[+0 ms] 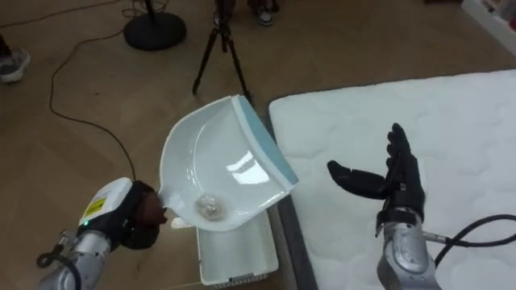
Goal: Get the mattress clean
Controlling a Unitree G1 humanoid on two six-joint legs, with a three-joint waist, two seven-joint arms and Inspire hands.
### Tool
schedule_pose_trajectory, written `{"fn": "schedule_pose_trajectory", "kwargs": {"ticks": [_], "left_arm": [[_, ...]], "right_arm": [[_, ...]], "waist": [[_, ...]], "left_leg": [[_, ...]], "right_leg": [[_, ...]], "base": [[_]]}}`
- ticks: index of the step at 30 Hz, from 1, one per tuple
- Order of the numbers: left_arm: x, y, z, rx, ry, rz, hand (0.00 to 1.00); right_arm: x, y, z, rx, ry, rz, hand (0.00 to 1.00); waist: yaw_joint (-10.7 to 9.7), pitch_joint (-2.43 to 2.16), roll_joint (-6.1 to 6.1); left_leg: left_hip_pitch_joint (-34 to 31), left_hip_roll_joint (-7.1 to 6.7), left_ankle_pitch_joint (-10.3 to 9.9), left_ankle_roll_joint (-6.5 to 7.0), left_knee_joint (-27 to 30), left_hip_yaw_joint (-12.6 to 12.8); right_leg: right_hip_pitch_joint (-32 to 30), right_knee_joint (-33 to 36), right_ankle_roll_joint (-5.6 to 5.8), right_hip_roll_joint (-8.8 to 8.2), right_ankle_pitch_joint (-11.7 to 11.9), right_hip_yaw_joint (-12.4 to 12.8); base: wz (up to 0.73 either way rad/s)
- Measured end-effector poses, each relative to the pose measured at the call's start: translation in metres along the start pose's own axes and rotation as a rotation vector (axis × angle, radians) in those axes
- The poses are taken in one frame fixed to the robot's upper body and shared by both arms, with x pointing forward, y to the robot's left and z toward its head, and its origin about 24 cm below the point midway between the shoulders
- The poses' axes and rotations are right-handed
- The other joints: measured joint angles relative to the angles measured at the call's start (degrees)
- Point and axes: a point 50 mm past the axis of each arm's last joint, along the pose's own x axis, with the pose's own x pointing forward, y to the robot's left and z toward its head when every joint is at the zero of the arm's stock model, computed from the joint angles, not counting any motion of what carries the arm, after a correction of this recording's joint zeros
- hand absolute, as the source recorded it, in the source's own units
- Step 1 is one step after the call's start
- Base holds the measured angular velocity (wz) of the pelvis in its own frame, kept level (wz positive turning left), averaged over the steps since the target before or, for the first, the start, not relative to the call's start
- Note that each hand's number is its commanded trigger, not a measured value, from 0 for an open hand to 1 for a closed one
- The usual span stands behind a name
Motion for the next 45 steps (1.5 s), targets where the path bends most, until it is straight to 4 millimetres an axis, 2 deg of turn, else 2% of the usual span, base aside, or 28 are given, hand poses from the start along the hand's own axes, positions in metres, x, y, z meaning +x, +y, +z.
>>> {"fn": "schedule_pose_trajectory", "kwargs": {"ticks": [1,2,3,5,6,7,9,11,12,13,14,15,16,17,18,19,20,21,23,24,26,27,30,35,38,39,41,45], "left_arm": [[-0.001,-0.001,-0.002,0.006,0.01,-0.009,1.0],[-0.004,-0.006,-0.004,0.006,0.026,-0.038,1.0],[-0.005,-0.01,-0.003,0.004,0.025,-0.063,1.0],[-0.005,-0.012,-0.002,0.011,0.021,-0.08,1.0],[-0.006,-0.012,-0.005,0.022,0.032,-0.085,1.0],[-0.007,-0.009,-0.009,0.039,0.048,-0.086,1.0],[-0.007,-0.005,-0.015,0.058,0.074,-0.079,1.0],[-0.009,-0.003,-0.02,0.077,0.095,-0.077,1.0],[-0.01,-0.004,-0.022,0.091,0.104,-0.081,1.0],[-0.01,-0.004,-0.022,0.099,0.106,-0.083,1.0],[-0.011,-0.005,-0.023,0.102,0.11,-0.088,1.0],[-0.012,-0.007,-0.026,0.12,0.12,-0.099,1.0],[-0.011,-0.008,-0.028,0.122,0.131,-0.111,1.0],[-0.01,-0.006,-0.029,0.125,0.131,-0.112,1.0],[-0.006,-0.002,-0.029,0.14,0.126,-0.118,1.0],[-0.004,0.0,-0.028,0.144,0.123,-0.114,1.0],[-0.003,0.0,-0.027,0.143,0.121,-0.113,1.0],[-0.003,-0.001,-0.028,0.146,0.122,-0.119,1.0],[-0.004,-0.002,-0.03,0.145,0.131,-0.125,1.0],[-0.005,-0.005,-0.033,0.144,0.145,-0.133,1.0],[-0.003,-0.005,-0.036,0.146,0.157,-0.14,1.0],[0.0,-0.001,-0.035,0.152,0.155,-0.132,1.0],[0.01,0.011,-0.032,0.169,0.131,-0.11,1.0],[0.025,0.03,-0.029,0.22,0.104,-0.089,1.0],[0.034,0.043,-0.027,0.251,0.094,-0.07,1.0],[0.034,0.047,-0.027,0.263,0.095,-0.061,1.0],[0.034,0.049,-0.029,0.304,0.094,-0.057,1.0],[0.041,0.045,-0.021,0.392,0.065,-0.101,1.0]], "right_arm": [[-0.001,0.001,-0.003,0.0,0.017,0.004,0.0],[-0.003,0.0,-0.005,-0.007,0.026,0.015,0.0],[-0.002,-0.003,-0.004,-0.013,0.023,0.015,0.0],[-0.001,-0.005,-0.002,-0.02,0.013,0.019,0.0],[-0.001,-0.004,-0.003,-0.027,0.014,0.033,0.0],[-0.001,-0.002,-0.003,-0.03,0.013,0.046,0.0],[-0.001,-0.002,-0.003,-0.025,0.014,0.049,0.0],[-0.001,-0.002,-0.003,-0.02,0.017,0.047,0.0],[-0.001,-0.002,-0.004,-0.024,0.017,0.048,0.0],[-0.001,-0.002,-0.003,-0.029,0.013,0.049,0.0],[-0.001,-0.002,-0.002,-0.031,0.005,0.054,0.0],[0.001,-0.001,-0.001,-0.038,-0.006,0.06,0.0],[0.006,0.0,0.002,-0.057,-0.016,0.067,0.0],[0.008,0.001,0.002,-0.061,-0.018,0.067,0.0],[0.009,-0.001,-0.004,-0.067,0.007,0.062,0.0],[0.008,-0.001,-0.006,-0.069,0.019,0.061,0.0],[0.008,-0.002,-0.008,-0.064,0.029,0.06,0.0],[0.008,-0.001,-0.008,-0.068,0.031,0.073,0.0],[0.01,0.0,-0.007,-0.075,0.026,0.094,0.0],[0.013,0.001,-0.006,-0.078,0.025,0.093,0.0],[0.016,-0.003,-0.008,-0.098,0.038,0.08,0.0],[0.016,-0.006,-0.011,-0.111,0.054,0.073,0.0],[0.016,-0.014,-0.018,-0.138,0.085,0.059,0.0],[0.016,-0.017,-0.016,-0.168,0.06,0.065,0.0],[0.016,-0.017,-0.016,-0.167,0.047,0.058,0.0],[0.016,-0.016,-0.017,-0.168,0.05,0.064,0.0],[0.016,-0.012,-0.019,-0.182,0.061,0.083,0.0],[0.021,-0.009,-0.023,-0.233,0.084,0.095,0.0]], "waist": [[0.31,-0.38,-0.73],[0.15,-0.61,-1.05],[0.48,-0.51,-0.84],[1.66,-0.49,0.2],[1.89,-0.75,1.16],[1.91,-0.84,1.28],[2.2,-0.85,1.09],[2.86,-0.96,0.71],[3.13,-1.23,0.14],[3.27,-1.35,-0.11],[3.61,-1.46,-0.6],[3.33,-1.43,-0.9],[2.52,-1.36,-0.91],[1.51,-1.13,-0.56],[0.93,-0.84,-0.49],[0.91,-0.74,-0.68],[0.9,-0.53,-0.09],[0.76,-0.59,-0.15],[0.9,-0.54,-0.01],[0.86,-0.63,1.26],[-0.03,-0.58,2.82],[-0.16,-0.66,3.23],[-0.36,-0.62,3.27],[-1.61,-0.45,4.08],[-2.51,0.03,4.9],[-2.76,0.04,5.11],[-3.35,0.17,5.4],[-4.65,0.52,6.87]], "left_leg": [[-0.08,-1.05,-0.11,0.24,0.43,-0.68],[0.48,-1.96,0.15,-0.19,-0.64,-1.65],[1.68,-2.72,1.01,-1.6,-2.95,-2.16],[3.4,-2.81,1.72,-2.63,-5.48,-2.53],[4.55,-2.89,2.41,-1.89,-7.02,-3.09],[5.78,-3.63,3.04,-1.7,-8.69,-4.1],[7.53,-3.78,3.39,-1.34,-10.38,-4.25],[9.15,-3.75,3.25,-1.58,-11.19,-4.57],[9.73,-3.74,2.51,-2.83,-11.38,-4.55],[9.92,-3.74,2.08,-3.51,-11.29,-4.52],[10.02,-3.75,0.98,-5.32,-10.72,-4.19],[9.22,-3.65,-0.3,-7.18,-9.04,-2.82],[6.55,-1.85,-2.7,-7.55,-3.59,1.86],[4.25,1.13,-3.88,-5.83,0.63,4.8],[0.4,7.26,-6.2,-6.11,6.72,5.35],[-1.31,10.05,-6.71,-6.87,7.58,4.89],[-2.79,12.89,-6.92,-6.42,8.3,6.63],[-2.7,12.45,-6.98,-5.42,7.87,8.62],[-1.86,11.03,-6.39,-4.5,5.88,10.21],[-1.86,10.04,-5.87,-4.3,4.68,10.28],[-2.13,8.64,-4.66,-3.97,2.79,10.26],[-2.47,7.81,-3.87,-3.83,1.69,10.34],[-2.93,6.38,-2.55,-3.72,-0.12,10.65],[-5.23,6.41,-2.18,-3.51,-0.33,11.34],[-6.11,6.37,-2.19,-3.49,-0.09,12.0],[-6.54,6.35,-2.18,-3.48,-0.09,12.47],[-7.09,6.37,-2.18,-3.48,-0.05,13.02],[-10.14,6.37,-2.08,-3.31,0.32,13.39]], "right_leg": [[-0.27,0.06,-0.32,-0.1,0.52,0.06],[0.1,-1.42,-1.22,-0.01,1.83,0.15],[0.1,-3.1,-1.85,0.05,2.99,0.34],[0.66,-6.23,-2.33,0.49,4.55,0.48],[1.24,-7.9,-2.84,0.8,5.56,0.57],[1.36,-8.12,-2.82,0.78,6.24,1.24],[1.41,-8.02,-3.22,1.08,6.64,1.82],[2.01,-8.23,-3.77,2.25,6.97,2.53],[2.35,-8.7,-4.9,3.11,7.9,2.7],[2.7,-9.39,-5.44,3.44,8.59,2.65],[3.58,-10.77,-6.45,4.24,10.52,2.05],[5.33,-12.43,-7.9,3.95,12.48,0.56],[6.4,-13.54,-7.8,3.14,10.88,-0.6],[6.2,-12.69,-7.6,3.59,9.89,-0.94],[4.9,-8.73,-7.71,4.42,7.27,-0.15],[3.86,-6.1,-7.5,4.5,5.62,0.27],[1.51,-0.98,-6.75,4.28,2.77,1.24],[0.06,1.34,-5.96,3.03,1.29,1.22],[-0.53,1.84,-5.82,1.4,0.09,1.12],[-0.81,1.85,-5.81,0.63,-0.01,1.21],[-1.72,2.11,-5.56,-0.77,-0.15,1.23],[-2.71,2.73,-5.35,-1.58,-0.41,1.42],[-4.51,3.88,-5.27,-3.05,-0.96,1.75],[-7.15,3.87,-5.18,-3.1,-0.73,2.22],[-8.45,4.07,-5.03,-3.23,-0.59,2.73],[-9.19,4.35,-5.01,-3.26,-0.59,3.16],[-10.21,4.91,-5.01,-3.41,-0.59,3.1],[-13.44,5.6,-5.03,-3.63,-0.59,3.42]], "base": [[0.53],[0.46],[0.58],[0.27],[0.26],[0.33],[0.21],[0.04],[0.0],[-0.06],[0.0],[0.1],[0.35],[0.64],[0.65],[0.59],[0.41],[0.33],[0.08],[0.0],[0.16],[0.19],[0.08],[-0.05],[-0.1],[-0.13],[-0.11],[0.0]]}}
